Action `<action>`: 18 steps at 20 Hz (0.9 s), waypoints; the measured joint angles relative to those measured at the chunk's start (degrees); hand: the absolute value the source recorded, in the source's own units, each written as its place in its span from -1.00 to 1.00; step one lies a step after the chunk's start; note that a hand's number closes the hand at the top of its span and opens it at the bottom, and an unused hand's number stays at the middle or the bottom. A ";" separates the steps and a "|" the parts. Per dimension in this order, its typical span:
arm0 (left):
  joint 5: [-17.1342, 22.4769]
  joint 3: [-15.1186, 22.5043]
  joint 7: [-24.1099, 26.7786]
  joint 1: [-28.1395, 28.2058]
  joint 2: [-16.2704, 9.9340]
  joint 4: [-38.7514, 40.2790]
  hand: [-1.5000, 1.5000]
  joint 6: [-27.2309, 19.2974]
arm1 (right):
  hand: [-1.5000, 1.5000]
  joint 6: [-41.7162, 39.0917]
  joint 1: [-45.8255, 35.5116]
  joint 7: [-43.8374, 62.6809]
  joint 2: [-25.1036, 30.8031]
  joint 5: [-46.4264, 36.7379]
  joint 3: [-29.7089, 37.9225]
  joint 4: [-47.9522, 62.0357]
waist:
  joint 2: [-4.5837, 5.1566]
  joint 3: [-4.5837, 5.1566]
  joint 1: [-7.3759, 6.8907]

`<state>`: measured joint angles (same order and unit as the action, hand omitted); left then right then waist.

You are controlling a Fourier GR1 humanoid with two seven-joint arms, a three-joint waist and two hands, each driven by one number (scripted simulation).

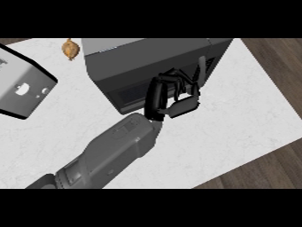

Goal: Pick up the milk, place it into the microwave and close the microwave

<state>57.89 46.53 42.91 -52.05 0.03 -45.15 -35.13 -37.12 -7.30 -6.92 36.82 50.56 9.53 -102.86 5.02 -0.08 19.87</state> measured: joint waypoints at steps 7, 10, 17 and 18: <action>0.27 1.26 0.76 -0.80 -0.03 1.24 1.00 0.32 | -1.00 -1.31 -0.54 0.67 1.51 1.89 0.28 -0.03 | -0.05 -0.10 0.20; -0.10 2.39 0.36 -1.55 0.00 2.26 1.00 -0.21 | -1.00 -1.93 -0.98 0.65 1.54 3.24 0.00 -0.19 | -0.16 -0.22 0.00; 0.32 5.09 -1.88 -3.14 0.04 3.47 1.00 -2.00 | -1.00 -3.88 -0.93 1.18 2.43 6.15 -0.68 -0.66 | -0.46 -0.24 -0.61; 0.60 5.42 -2.24 -3.29 0.05 3.57 1.00 -2.18 | -1.00 -4.01 -0.81 1.23 2.59 6.50 -0.61 -0.83 | -0.56 -0.21 -0.69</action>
<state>58.48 51.95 40.67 -55.34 0.08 -41.58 -37.30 -41.12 -8.11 -5.69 39.41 57.06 8.92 -103.69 4.47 -0.29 19.18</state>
